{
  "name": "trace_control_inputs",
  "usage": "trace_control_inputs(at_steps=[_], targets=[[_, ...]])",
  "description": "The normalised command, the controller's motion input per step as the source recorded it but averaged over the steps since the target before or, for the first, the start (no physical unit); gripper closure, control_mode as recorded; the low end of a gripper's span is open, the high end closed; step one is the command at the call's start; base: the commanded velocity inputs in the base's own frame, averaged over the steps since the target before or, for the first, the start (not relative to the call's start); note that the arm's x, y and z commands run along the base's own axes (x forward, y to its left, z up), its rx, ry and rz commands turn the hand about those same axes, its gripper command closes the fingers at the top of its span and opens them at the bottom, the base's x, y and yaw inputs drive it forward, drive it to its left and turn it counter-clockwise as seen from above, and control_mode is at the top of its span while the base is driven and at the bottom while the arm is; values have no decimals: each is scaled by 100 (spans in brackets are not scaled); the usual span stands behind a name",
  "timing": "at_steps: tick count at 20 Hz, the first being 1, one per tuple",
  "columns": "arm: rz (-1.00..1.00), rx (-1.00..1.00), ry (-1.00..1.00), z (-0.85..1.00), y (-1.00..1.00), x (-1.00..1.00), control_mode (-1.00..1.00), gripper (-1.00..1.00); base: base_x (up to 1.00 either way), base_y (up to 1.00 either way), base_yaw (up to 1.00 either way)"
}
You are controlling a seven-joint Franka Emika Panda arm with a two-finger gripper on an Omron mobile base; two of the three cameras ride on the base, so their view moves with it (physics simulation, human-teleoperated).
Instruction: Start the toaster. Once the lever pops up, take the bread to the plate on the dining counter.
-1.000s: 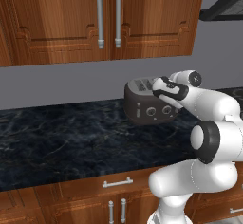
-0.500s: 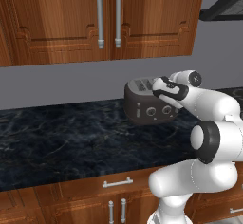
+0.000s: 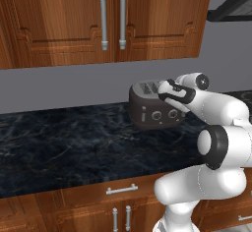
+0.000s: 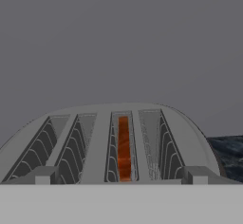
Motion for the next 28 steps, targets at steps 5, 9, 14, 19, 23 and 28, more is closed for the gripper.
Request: trace_control_inputs(at_steps=[5, 9, 14, 19, 23, 28], targets=[[0, 0, 0, 0, 0, 0, -100, -100, 0, 0, 0], [0, 0, 0, 0, 0, 0, -100, -100, 0, 0, 0], [0, 0, 0, 0, 0, 0, -100, -100, 0, 0, 0], [0, 0, 0, 0, 0, 0, -100, -100, 0, 0, 0], [0, 0, 0, 0, 0, 0, -100, -100, 0, 0, 0], [0, 0, 0, 0, 0, 0, -100, -100, 0, 0, 0]])
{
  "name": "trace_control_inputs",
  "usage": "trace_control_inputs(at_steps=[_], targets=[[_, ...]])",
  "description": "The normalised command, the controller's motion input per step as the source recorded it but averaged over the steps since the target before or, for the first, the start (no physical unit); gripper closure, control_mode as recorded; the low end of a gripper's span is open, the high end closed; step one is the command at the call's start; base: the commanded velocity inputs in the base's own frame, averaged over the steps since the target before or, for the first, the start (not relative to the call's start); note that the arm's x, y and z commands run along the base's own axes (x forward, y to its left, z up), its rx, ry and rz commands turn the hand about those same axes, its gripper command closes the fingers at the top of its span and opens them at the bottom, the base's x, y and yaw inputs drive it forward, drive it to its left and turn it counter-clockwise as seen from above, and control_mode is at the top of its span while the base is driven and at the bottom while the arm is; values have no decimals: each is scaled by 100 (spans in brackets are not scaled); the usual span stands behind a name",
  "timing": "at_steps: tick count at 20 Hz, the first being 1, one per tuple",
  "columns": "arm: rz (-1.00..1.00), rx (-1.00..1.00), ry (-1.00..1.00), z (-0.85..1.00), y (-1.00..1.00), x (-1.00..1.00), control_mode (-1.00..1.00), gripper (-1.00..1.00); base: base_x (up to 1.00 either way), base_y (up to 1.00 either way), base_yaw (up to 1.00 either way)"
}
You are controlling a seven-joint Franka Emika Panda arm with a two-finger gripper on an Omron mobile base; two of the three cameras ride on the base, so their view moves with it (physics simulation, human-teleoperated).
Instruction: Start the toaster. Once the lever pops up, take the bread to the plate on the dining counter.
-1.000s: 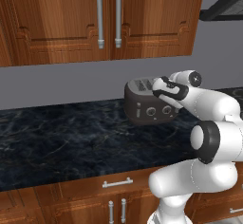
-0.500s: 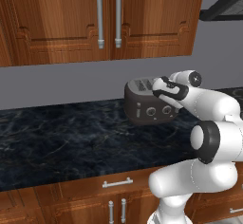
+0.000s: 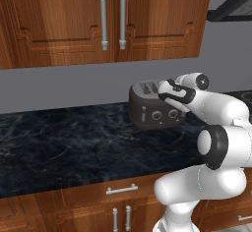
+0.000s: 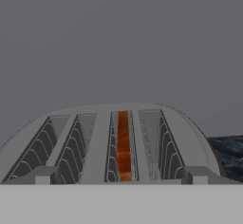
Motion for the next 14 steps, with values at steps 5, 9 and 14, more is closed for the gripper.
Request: trace_control_inputs(at_steps=[5, 9, 14], targets=[[0, 0, 0, 0, 0, 0, -100, -100, 0, 0, 0], [0, 0, 0, 0, 0, 0, -100, -100, 0, 0, 0], [0, 0, 0, 0, 0, 0, -100, -100, 0, 0, 0]])
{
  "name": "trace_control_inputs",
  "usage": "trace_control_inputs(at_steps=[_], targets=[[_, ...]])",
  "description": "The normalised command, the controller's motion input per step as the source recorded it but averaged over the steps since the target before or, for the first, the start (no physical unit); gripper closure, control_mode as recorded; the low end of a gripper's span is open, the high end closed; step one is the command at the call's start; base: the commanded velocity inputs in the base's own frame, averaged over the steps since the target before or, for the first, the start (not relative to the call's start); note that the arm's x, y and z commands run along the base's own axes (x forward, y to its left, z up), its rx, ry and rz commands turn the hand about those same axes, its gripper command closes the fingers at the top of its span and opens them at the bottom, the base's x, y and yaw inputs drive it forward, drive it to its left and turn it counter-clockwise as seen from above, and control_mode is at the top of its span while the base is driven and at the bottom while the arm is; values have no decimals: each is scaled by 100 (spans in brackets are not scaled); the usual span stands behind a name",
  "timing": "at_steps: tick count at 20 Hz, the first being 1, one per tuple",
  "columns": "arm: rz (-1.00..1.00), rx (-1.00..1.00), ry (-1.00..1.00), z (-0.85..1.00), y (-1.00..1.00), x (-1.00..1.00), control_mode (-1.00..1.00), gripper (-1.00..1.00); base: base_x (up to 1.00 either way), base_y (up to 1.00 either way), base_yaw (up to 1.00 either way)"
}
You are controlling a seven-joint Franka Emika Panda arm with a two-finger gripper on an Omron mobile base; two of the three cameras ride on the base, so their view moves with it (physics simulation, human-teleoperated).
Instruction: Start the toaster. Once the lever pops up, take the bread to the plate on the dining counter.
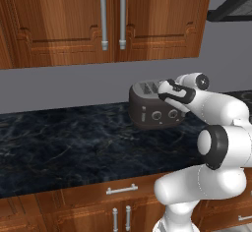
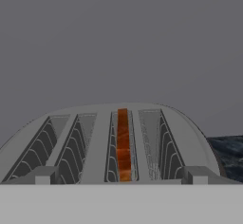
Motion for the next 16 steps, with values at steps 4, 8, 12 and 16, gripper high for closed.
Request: trace_control_inputs(at_steps=[4, 8, 12, 16], targets=[[0, 0, 0, 0, 0, 0, -100, -100, 0, 0, 0], [0, 0, 0, 0, 0, 0, -100, -100, 0, 0, 0], [0, 0, 0, 0, 0, 0, -100, -100, 0, 0, 0], [0, 0, 0, 0, 0, 0, -100, -100, 0, 0, 0]])
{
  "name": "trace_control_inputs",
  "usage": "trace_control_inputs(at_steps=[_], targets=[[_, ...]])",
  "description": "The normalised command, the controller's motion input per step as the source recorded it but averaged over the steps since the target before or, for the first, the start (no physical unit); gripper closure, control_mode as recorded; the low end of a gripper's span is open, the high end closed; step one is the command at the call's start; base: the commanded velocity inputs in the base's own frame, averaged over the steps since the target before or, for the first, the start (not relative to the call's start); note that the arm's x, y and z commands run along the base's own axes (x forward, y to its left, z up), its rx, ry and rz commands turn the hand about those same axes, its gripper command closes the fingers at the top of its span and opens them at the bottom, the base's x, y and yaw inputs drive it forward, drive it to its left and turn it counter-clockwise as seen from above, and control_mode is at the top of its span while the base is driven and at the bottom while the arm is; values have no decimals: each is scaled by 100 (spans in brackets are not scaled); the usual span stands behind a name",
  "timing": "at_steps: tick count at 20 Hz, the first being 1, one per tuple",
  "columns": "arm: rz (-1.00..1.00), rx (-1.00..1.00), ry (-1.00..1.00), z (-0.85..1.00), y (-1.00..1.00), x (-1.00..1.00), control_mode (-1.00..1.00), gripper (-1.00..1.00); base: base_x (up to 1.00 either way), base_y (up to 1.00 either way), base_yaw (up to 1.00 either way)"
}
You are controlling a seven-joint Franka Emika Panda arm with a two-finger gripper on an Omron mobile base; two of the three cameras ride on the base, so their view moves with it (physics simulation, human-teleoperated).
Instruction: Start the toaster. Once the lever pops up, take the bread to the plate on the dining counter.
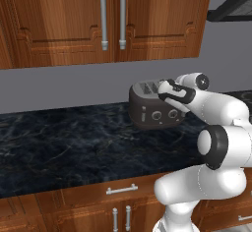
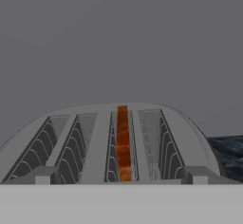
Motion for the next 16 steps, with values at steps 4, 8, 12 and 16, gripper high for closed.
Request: trace_control_inputs(at_steps=[4, 8, 12, 16], targets=[[0, 0, 0, 0, 0, 0, -100, -100, 0, 0, 0], [0, 0, 0, 0, 0, 0, -100, -100, 0, 0, 0], [0, 0, 0, 0, 0, 0, -100, -100, 0, 0, 0], [0, 0, 0, 0, 0, 0, -100, -100, 0, 0, 0]])
